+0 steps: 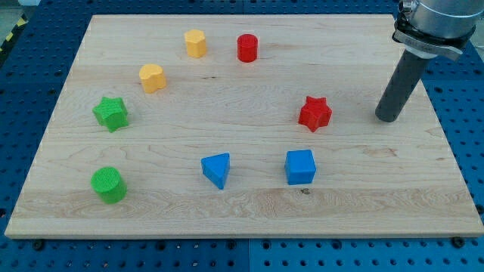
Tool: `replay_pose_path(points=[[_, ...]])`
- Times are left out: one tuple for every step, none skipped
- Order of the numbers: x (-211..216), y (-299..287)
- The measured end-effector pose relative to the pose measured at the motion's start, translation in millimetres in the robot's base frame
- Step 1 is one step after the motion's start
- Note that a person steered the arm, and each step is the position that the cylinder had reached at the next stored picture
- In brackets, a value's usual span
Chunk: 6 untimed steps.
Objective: Push the red star up a bit
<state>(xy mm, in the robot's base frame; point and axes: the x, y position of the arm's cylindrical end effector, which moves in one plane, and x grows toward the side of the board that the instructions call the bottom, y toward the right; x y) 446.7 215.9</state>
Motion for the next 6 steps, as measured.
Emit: replay_pose_path(points=[[0.0, 0.0], [2.6, -36.8], [2.6, -53.6], [2.6, -53.6], [21.4, -38.2], [31.2, -70.2]])
